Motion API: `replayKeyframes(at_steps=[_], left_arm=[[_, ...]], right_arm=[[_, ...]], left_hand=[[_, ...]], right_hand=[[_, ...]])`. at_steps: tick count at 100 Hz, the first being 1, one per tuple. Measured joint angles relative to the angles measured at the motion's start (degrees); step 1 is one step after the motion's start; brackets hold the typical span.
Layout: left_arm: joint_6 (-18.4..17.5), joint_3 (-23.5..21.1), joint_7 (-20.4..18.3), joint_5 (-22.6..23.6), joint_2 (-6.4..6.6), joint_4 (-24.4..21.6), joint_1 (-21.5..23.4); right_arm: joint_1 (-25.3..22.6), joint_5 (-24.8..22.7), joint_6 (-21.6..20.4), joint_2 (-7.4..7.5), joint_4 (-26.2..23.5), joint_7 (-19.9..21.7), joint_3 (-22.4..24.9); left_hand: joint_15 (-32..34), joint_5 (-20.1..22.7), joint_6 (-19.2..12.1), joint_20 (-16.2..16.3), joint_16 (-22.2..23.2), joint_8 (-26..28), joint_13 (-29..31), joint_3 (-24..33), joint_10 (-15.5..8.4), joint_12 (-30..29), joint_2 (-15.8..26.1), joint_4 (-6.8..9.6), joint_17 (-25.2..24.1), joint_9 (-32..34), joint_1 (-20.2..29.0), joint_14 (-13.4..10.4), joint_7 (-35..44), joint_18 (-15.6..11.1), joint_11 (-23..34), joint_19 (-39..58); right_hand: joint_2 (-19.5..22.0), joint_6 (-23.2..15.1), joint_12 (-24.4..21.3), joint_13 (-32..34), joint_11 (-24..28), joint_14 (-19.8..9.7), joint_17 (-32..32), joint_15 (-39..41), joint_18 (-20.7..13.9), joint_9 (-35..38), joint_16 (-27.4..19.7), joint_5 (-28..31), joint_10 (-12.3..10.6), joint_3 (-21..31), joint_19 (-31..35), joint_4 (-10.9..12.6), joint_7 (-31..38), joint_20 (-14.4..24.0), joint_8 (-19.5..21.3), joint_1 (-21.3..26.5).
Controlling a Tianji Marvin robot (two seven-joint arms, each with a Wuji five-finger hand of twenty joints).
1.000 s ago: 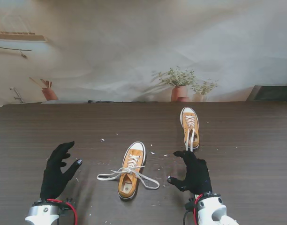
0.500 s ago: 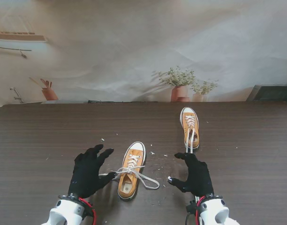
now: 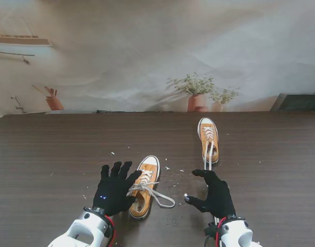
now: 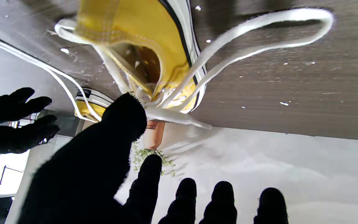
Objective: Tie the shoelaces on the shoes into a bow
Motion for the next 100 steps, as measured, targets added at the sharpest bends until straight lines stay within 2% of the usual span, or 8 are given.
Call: replayKeyframes(at_steps=[34, 55, 61, 70, 80, 90, 95, 100], left_arm=[[0.75, 4.28, -2.12, -1.1, 0.73, 4.54, -5.4], [1.43, 8.49, -0.85, -3.19, 0.78, 10.3, -10.42], [1.45, 9.99, 0.67, -5.06, 0.72, 12.51, -12.13], [1.32, 12.43, 3.7, -7.03, 0.47, 16.27, -14.9], [1.17, 14.89, 7.9, -8.25, -0.17, 20.35, -17.69], [0.33, 16.3, 12.54, -9.69, -1.08, 23.38, -19.51], [-0.36, 16.53, 14.3, -10.33, -1.56, 24.27, -19.98], [-1.25, 16.55, 15.51, -11.22, -2.0, 24.84, -20.32]], right_arm=[[-0.37, 0.62, -0.29, -0.04, -0.59, 0.26, 0.21], [-0.65, 0.92, -0.61, -0.1, -0.81, 0.16, 0.35], [-0.74, 0.98, -0.69, -0.11, -0.88, 0.16, 0.42], [-0.78, 1.21, -0.75, -0.11, -0.95, 0.37, 0.43], [-0.84, 1.74, -0.88, -0.1, -1.14, 0.85, 0.39], [-0.84, 1.94, -0.92, -0.09, -1.17, 1.14, 0.27], [-0.85, 2.2, -0.9, -0.07, -1.24, 1.61, 0.27], [-0.87, 2.47, -0.84, -0.05, -1.39, 2.12, 0.27]], left_hand=[[-0.02, 0.0, 0.01, 0.02, 0.0, 0.0, 0.01, 1.97, 0.0, -0.01, -0.55, 0.0, 0.71, 0.0, 0.04, -0.02, -0.01, -0.02, -0.01, -0.04], [-0.02, 0.0, 0.01, 0.02, 0.0, 0.0, 0.15, 2.44, 0.0, -0.02, -0.01, -0.04, 2.09, 0.0, 1.09, -0.03, 0.2, -0.04, 0.19, -0.04], [-0.04, 0.0, 0.01, 0.15, 0.0, 0.0, 2.09, 2.13, -0.01, -0.02, 2.03, -0.47, 3.36, 0.0, 2.27, -0.03, 1.7, -0.04, 0.9, -0.04], [0.15, 0.0, -5.42, 1.23, 0.24, 0.3, 3.24, -0.01, -0.03, -0.02, 5.59, -0.56, 5.11, 0.0, 4.59, 0.06, 5.51, -0.04, 2.15, 0.67], [1.7, 0.14, -6.75, 2.91, 1.45, 1.55, 5.4, -2.57, -0.4, -0.02, 9.59, -1.13, 7.89, 0.98, 7.17, 0.21, 10.24, -0.04, 5.05, 2.26], [6.6, 5.03, -8.08, 5.19, 3.21, 3.11, 9.79, -6.26, -0.71, -0.02, 12.76, -1.12, 12.83, 6.25, 11.58, 1.16, 14.72, -0.05, 8.17, 5.91], [13.37, 8.57, -8.18, 7.1, 4.58, 4.31, 13.32, -6.85, -0.71, -0.02, 13.1, -0.64, 15.05, 11.08, 12.9, 1.63, 17.82, -0.02, 10.01, 14.33], [19.86, 12.58, -8.18, 5.47, 5.08, 5.34, 17.27, -6.77, -0.68, -0.02, 13.12, -0.64, 16.48, 16.53, 13.17, 2.43, 21.02, 0.52, 11.17, 30.42]], right_hand=[[0.84, -0.01, 0.0, 0.0, -0.01, 0.08, 0.64, 0.0, 0.0, 0.0, 0.0, 0.0, 0.0, 0.0, -0.01, 0.0, 0.0, 0.23, 0.0, 0.0], [1.43, -0.01, 0.0, 0.0, -0.02, 0.12, 1.0, 0.0, 0.0, 0.02, 0.0, 0.07, 0.0, -0.89, -0.01, 0.06, 0.0, 0.29, 0.0, 0.02], [1.55, -0.01, 0.0, 0.01, -0.02, 0.5, 1.19, 0.0, 0.0, 0.04, 0.0, 0.46, 0.0, -0.89, -0.01, 0.06, 0.0, 0.68, 0.0, 0.02], [2.23, -0.02, 0.0, 0.05, -0.03, 0.6, 1.54, 0.0, 0.0, 0.05, 0.0, 0.51, 0.0, -0.86, -0.01, 0.06, 0.0, 0.76, 0.0, 0.02], [3.18, -0.11, 0.0, 0.7, -0.26, 0.63, 2.18, -0.05, 0.0, 0.47, 0.0, 1.1, 0.0, -2.39, 0.08, 0.09, 0.06, 0.8, 0.0, 0.04], [4.07, -0.13, 0.0, 1.39, -0.63, 0.66, 2.41, 0.0, 0.0, 1.29, 0.0, 1.1, 0.0, -2.98, 0.18, 0.09, 0.06, 0.84, 0.0, 0.06], [4.44, -0.13, 0.0, 1.39, -0.64, 0.66, 2.59, 0.0, 0.0, 1.31, 0.0, 1.11, 0.01, -2.94, 0.18, 0.09, 0.06, 0.85, 0.0, 0.06], [4.97, -0.13, 0.0, 1.78, -0.68, 0.68, 3.01, 0.03, 0.0, 1.82, 0.0, 1.18, 0.03, -2.87, 0.23, 0.09, 0.06, 0.85, 0.0, 0.06]])
